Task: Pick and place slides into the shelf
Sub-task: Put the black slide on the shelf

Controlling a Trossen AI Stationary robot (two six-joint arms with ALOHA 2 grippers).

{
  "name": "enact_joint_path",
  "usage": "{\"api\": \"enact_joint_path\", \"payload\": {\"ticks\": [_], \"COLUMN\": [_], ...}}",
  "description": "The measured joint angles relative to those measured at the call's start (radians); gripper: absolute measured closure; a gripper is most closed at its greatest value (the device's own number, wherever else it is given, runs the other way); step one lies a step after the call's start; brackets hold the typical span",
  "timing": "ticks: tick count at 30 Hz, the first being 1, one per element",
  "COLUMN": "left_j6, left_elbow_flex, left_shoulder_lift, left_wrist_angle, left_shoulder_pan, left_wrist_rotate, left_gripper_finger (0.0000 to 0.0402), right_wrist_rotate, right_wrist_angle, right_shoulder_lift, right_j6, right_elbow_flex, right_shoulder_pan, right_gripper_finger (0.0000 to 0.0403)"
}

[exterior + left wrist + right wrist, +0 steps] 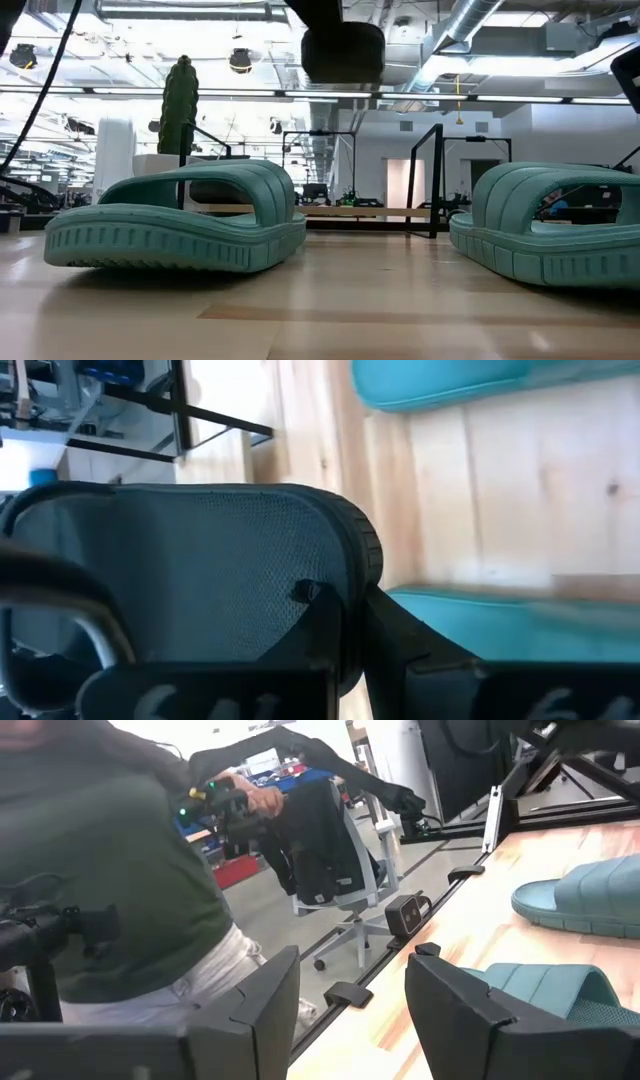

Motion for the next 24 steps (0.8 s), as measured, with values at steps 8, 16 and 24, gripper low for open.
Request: {"api": "enact_joint_path", "payload": {"ticks": [8, 16, 24], "left_j6": [0.12, 0.196, 0.307], "left_elbow_flex": [-0.002, -0.226, -0.646], "left_shoulder_lift": [-0.079, -0.329, -0.613], "left_wrist_angle": [0.001, 0.027, 0.431], "left_shoulder_pan": [0.096, 0.193, 0.233], "left_wrist_rotate": [0.019, 0.043, 0.079], "left_gripper_finger": [0.0399, 0.0399, 0.0399], "right_wrist_rotate": [0.0, 0.0, 0.0], "right_wrist_angle": [0.0, 0.0, 0.0], "right_shoulder_lift": [0.0, 0.0, 0.0], "right_j6": [0.0, 0.0, 0.0], "right_elbow_flex": [0.0, 0.0, 0.0], "right_shoulder_pan": [0.0, 0.0, 0.0], "right_gripper_finger": [0.0234, 0.0234, 0.0234]}}
